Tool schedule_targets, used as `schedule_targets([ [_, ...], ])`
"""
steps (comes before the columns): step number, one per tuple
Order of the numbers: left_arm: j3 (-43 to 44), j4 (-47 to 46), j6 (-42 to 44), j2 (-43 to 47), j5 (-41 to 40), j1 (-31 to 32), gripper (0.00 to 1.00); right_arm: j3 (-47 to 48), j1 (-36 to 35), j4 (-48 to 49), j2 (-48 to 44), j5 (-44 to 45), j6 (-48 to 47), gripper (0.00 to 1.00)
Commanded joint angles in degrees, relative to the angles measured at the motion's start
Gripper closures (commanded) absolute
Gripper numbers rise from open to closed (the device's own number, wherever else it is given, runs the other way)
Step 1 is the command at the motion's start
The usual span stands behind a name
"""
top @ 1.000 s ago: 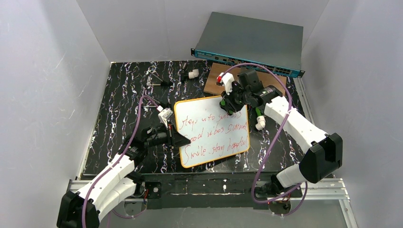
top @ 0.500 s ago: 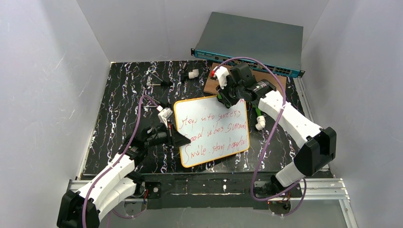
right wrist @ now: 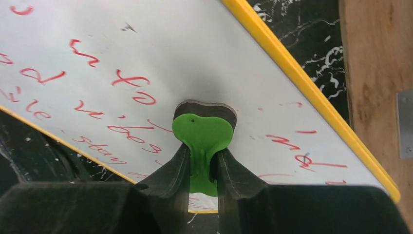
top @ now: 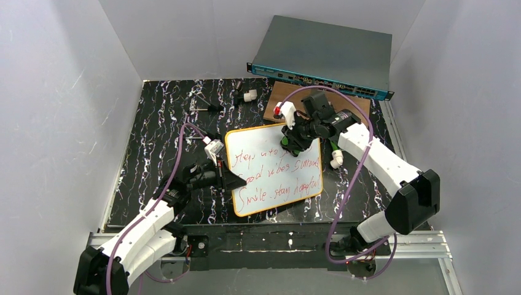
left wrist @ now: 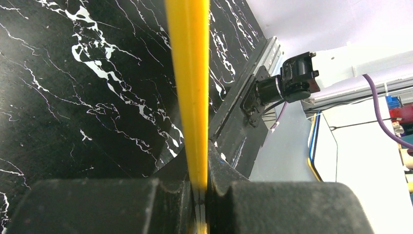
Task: Erase the whiteboard
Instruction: Erase the whiteboard at the center of the board.
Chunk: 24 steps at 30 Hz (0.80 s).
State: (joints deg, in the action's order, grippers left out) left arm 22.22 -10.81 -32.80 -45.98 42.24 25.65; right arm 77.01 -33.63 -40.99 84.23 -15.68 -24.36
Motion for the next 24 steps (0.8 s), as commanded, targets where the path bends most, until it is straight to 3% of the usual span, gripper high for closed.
schedule_targets([
  [1,0.99,-4.46,4.24,0.38,3.6,0.67,1.0,5.16,-0.48,-0.64,0.47,-3.99,2.04,0.99],
  [7,-0.49,-8.03,3.9,0.81,4.46,1.02,1.0,8.52,-0.24,2.99,2.05,11.5,5.0,0.99],
  [11,-0.08,-6.64,5.07,0.49,5.01,1.16,1.0,4.69,1.1,4.1,0.74,14.93,3.24,0.99],
  [15,0.5,-4.84,6.11,0.34,5.22,1.2,1.0,-0.54,1.71,2.35,-2.18,8.81,-1.34,0.99],
  [21,0.13,-5.83,5.37,0.9,4.87,1.41,1.0,-3.16,1.64,-2.39,-5.55,-11.45,-4.84,0.99],
  [24,0.19,-6.21,4.91,0.29,5.04,1.52,1.0,-0.52,1.63,-1.17,-4.34,-12.94,-1.86,0.99],
])
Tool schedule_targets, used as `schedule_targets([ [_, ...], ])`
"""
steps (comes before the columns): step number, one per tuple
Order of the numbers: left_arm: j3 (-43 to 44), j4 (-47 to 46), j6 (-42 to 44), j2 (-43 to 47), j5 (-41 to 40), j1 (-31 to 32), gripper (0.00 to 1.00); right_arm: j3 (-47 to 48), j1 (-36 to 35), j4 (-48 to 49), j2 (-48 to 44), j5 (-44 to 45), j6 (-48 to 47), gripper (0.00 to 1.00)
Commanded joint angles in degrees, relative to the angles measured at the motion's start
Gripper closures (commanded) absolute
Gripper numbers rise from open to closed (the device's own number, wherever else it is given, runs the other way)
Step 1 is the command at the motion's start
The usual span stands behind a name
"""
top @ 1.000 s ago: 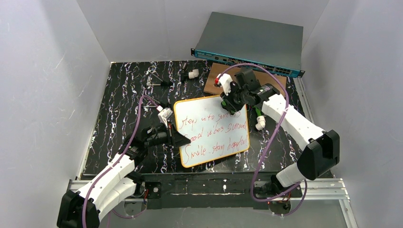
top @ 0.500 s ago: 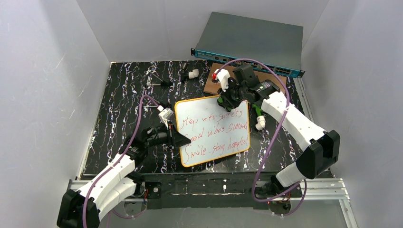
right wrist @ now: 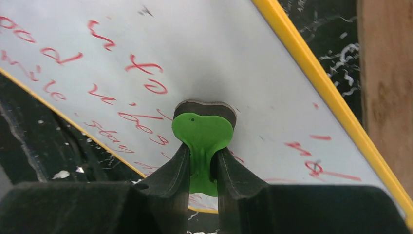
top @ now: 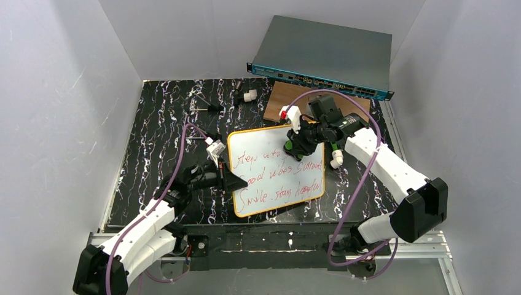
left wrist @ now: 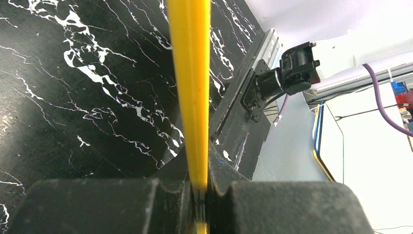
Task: Erase the whiteboard
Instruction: Erase the whiteboard at the center of the board.
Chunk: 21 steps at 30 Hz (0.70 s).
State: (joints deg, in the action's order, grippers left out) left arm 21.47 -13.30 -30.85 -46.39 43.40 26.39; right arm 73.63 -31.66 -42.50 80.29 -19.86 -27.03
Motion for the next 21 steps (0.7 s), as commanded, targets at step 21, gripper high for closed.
schedule_targets([
  [21,1.59,-3.71,1.71,0.29,4.23,0.85,1.0,-1.9,3.49,-2.37,-4.07,-13.68,-5.84,0.99],
])
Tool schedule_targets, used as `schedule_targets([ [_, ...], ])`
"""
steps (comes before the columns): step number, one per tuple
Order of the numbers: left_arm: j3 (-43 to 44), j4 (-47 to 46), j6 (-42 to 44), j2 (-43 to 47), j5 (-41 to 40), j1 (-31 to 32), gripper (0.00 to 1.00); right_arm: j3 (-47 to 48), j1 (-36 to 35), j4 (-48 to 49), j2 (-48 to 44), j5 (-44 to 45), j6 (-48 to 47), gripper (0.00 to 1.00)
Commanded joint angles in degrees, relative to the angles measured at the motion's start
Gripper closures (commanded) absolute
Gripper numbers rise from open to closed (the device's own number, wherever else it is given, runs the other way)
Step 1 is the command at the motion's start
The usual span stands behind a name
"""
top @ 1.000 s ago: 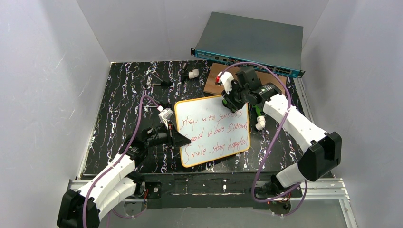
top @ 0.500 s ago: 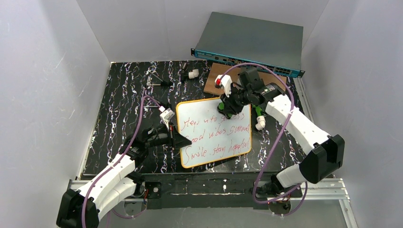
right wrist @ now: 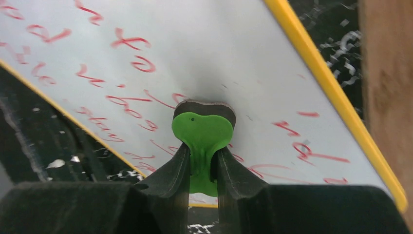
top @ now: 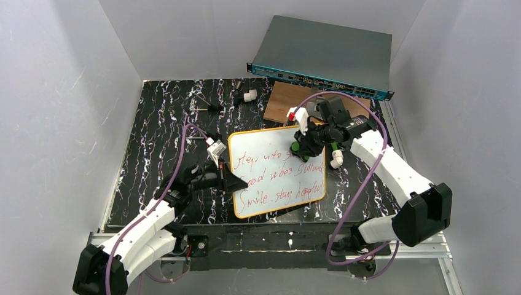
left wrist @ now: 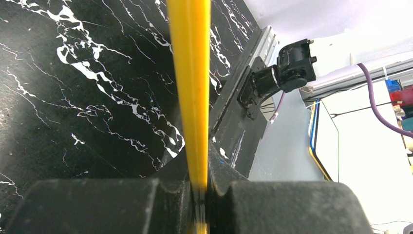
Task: Erase the whiteboard
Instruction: Erase the whiteboard at the center of the board.
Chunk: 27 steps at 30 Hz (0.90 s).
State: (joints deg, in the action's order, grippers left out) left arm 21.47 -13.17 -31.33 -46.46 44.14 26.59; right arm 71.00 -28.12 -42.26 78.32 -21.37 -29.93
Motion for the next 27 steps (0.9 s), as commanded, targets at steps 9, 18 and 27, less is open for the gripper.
schedule_targets([
  [9,1.59,-4.51,1.34,0.68,3.0,0.74,1.0,9.2,-0.09,5.94,2.13,3.21,11.37,0.99],
  [18,1.99,-3.1,2.32,1.57,2.71,0.75,1.0,4.2,-0.03,9.3,2.97,18.96,9.6,0.99],
  [27,2.07,-3.5,2.44,1.22,2.95,0.75,1.0,-3.49,-0.47,6.92,-0.96,2.3,5.1,0.99],
])
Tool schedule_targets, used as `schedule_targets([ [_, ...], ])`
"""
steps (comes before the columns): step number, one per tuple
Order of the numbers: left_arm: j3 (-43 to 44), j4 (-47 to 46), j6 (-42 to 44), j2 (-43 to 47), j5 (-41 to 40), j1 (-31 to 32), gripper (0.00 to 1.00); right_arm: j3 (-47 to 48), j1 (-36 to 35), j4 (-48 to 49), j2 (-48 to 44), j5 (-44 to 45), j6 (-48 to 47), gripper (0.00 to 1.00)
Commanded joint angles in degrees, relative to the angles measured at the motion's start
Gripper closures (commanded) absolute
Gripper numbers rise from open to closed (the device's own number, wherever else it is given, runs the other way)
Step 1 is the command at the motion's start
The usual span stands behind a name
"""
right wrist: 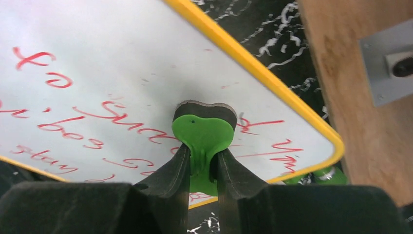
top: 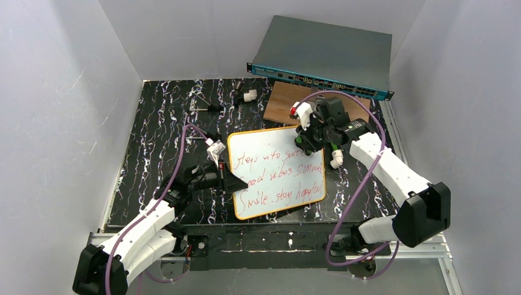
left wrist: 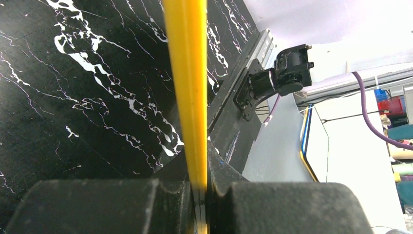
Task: Erase the whiteboard
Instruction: Erase the whiteboard at the center of the board.
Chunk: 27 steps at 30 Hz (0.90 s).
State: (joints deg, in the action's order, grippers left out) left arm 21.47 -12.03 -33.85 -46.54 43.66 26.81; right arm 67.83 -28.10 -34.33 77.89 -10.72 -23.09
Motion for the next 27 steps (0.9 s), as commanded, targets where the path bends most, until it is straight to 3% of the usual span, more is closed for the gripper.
schedule_targets([
  [1,2.06,-4.7,4.91,1.28,3.46,0.53,1.0,1.0,-0.55,-1.23,0.11,-9.51,-1.12,0.99],
  [4,2.08,-4.65,4.93,1.15,3.47,0.53,1.0,5.28,-0.64,-0.88,2.24,-9.21,2.3,0.99],
  [8,2.06,-4.49,5.02,1.14,3.45,0.52,1.0,9.24,0.4,1.58,4.82,0.97,6.93,0.99],
  [14,2.08,-4.38,5.28,1.39,3.46,0.61,1.0,4.55,2.78,3.65,2.63,6.79,4.36,0.99],
  [17,2.17,-4.33,5.28,1.25,3.54,0.61,1.0,-0.76,2.79,2.16,0.06,1.56,-0.59,0.99],
  [20,2.12,-4.52,5.28,1.31,3.5,0.61,1.0,-2.82,2.71,-1.24,-1.76,-9.38,-3.85,0.99],
  [27,2.17,-4.67,5.22,0.78,3.63,0.7,1.0,3.88,1.3,-3.11,0.9,-19.44,-0.31,0.99],
])
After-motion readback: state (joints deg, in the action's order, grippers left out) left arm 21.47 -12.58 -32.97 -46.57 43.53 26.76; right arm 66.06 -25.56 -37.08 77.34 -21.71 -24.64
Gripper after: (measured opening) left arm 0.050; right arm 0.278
